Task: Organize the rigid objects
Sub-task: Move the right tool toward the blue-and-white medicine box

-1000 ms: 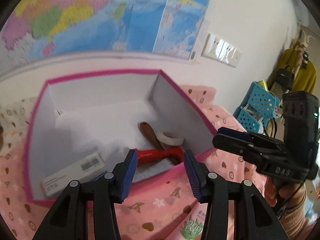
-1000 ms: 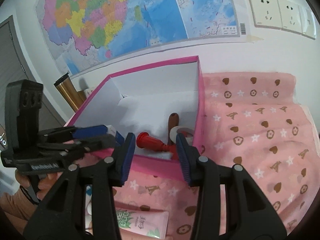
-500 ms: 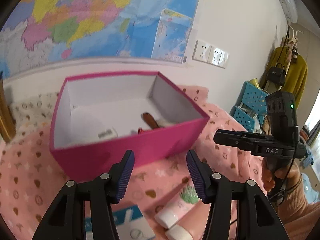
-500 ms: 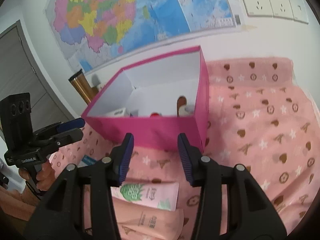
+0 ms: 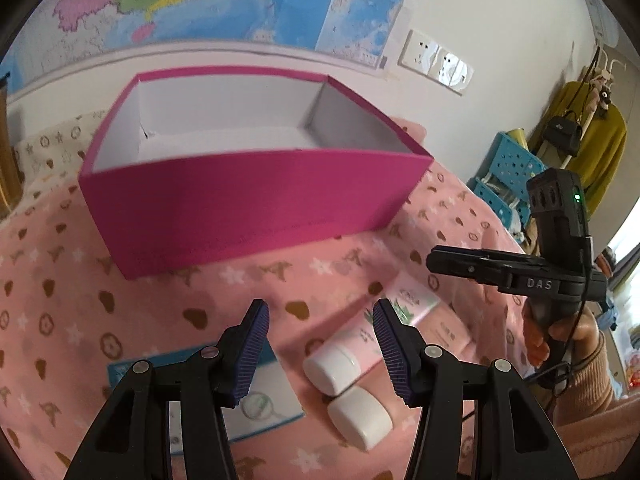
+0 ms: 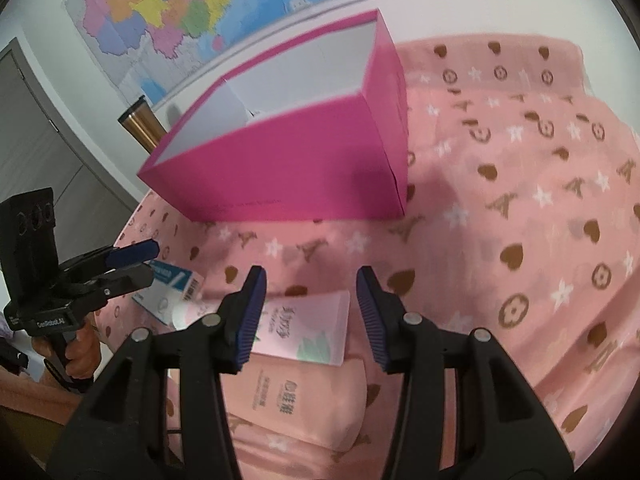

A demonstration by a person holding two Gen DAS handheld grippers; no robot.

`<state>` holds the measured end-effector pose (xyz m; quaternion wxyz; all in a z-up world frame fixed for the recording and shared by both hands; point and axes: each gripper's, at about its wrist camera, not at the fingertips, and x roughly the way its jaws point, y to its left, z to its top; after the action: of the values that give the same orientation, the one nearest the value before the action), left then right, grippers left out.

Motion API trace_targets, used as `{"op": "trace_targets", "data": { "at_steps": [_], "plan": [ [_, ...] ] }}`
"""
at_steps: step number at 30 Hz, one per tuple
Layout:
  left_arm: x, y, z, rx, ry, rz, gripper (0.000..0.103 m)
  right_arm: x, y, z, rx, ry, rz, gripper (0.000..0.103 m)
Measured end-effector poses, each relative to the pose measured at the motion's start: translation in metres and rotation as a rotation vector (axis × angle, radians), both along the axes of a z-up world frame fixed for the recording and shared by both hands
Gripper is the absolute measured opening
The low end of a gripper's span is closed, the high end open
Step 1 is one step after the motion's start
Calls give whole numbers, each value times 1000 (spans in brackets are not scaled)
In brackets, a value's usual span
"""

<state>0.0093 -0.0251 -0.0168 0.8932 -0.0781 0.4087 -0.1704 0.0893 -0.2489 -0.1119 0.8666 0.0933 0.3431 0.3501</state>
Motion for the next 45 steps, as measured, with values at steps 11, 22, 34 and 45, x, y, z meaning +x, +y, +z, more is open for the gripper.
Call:
{"op": "trace_targets", "data": {
  "at_steps": [11,22,34,45],
  "plan": [
    [-11,-1,-19,-18,81,4,55,3,-1,-21,-19,61,-5,49],
    [-23,27,-14,9,61,86,55,-10,20,-2,-1,-7,68,49],
    [-33,70,-13,62,56,239,55,-19,65,6,-25,-32,183,49],
    [-38,89,-30,29,123,248,55,-20,148,7,-125,-58,387,49]
  ]
}}
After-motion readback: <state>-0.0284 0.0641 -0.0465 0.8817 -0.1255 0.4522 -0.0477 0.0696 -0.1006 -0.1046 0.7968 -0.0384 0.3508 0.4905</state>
